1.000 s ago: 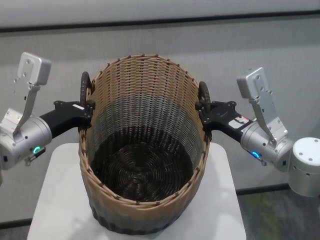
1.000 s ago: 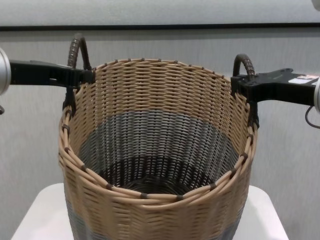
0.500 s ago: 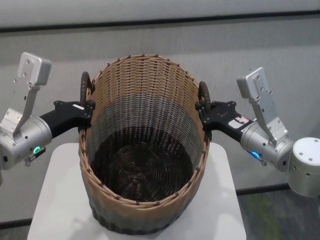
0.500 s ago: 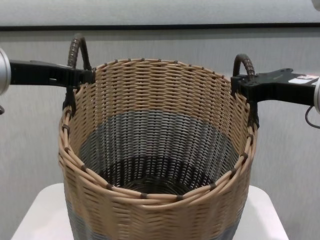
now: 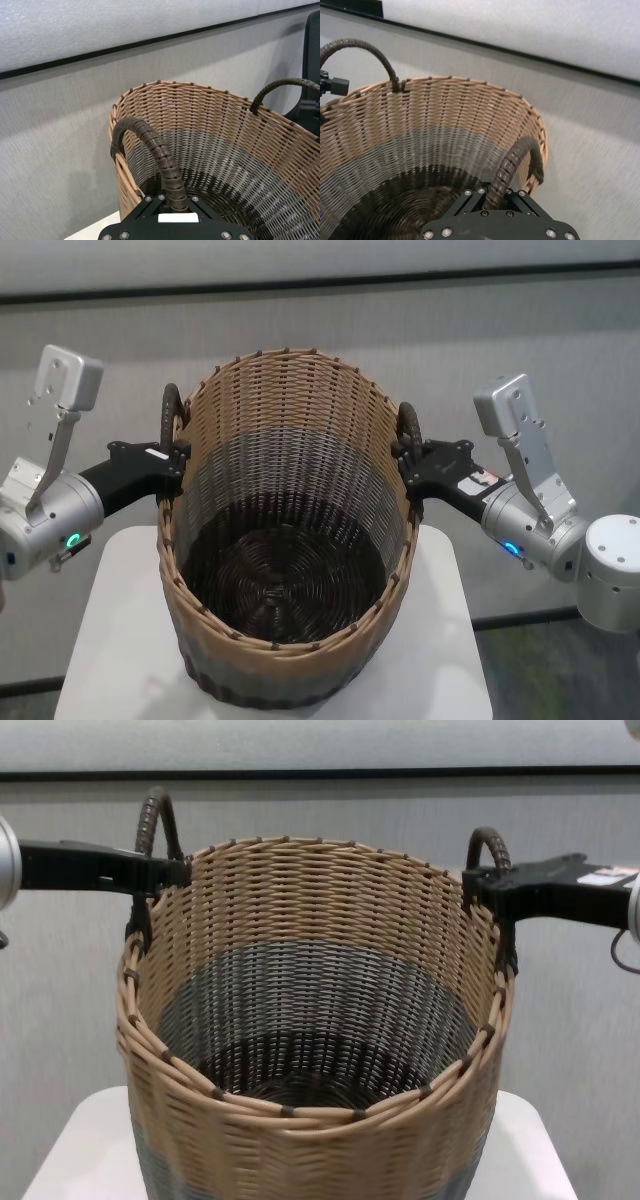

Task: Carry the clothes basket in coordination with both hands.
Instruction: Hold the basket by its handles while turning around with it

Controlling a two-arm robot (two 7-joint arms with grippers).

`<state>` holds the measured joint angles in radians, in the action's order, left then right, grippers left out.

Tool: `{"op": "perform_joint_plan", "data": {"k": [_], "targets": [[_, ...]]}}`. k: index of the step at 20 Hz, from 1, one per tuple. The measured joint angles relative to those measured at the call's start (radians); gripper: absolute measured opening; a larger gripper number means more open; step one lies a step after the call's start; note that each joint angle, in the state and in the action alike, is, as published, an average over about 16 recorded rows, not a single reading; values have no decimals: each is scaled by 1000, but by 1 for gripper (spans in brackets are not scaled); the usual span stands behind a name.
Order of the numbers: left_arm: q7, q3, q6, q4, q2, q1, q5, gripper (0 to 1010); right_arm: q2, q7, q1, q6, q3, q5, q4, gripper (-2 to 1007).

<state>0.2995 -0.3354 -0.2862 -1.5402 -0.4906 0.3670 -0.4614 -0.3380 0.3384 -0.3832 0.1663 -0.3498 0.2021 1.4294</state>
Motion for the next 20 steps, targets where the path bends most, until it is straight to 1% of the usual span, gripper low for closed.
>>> {"op": "perform_joint_plan", "data": {"k": [3,7,13,17,20], "targets": [[2,4,7,-4,2,-3,6,0,0,-8,0,-21,-1,-18,6,65],[8,11,18,-14,6,-10,16,0,1,-19,-1,-56,0,-47,17,65],[19,23,36,-35,13,-22,25,0,6,-32,-2,-107,4,-91,36,65],[27,30,43,-51,16,-28,26,0,10,-33,-3,-130,12,-110,47,65],[30,36,47,-61,18,-30,24,0,15,-30,-3,-140,18,-117,53,65]]}}
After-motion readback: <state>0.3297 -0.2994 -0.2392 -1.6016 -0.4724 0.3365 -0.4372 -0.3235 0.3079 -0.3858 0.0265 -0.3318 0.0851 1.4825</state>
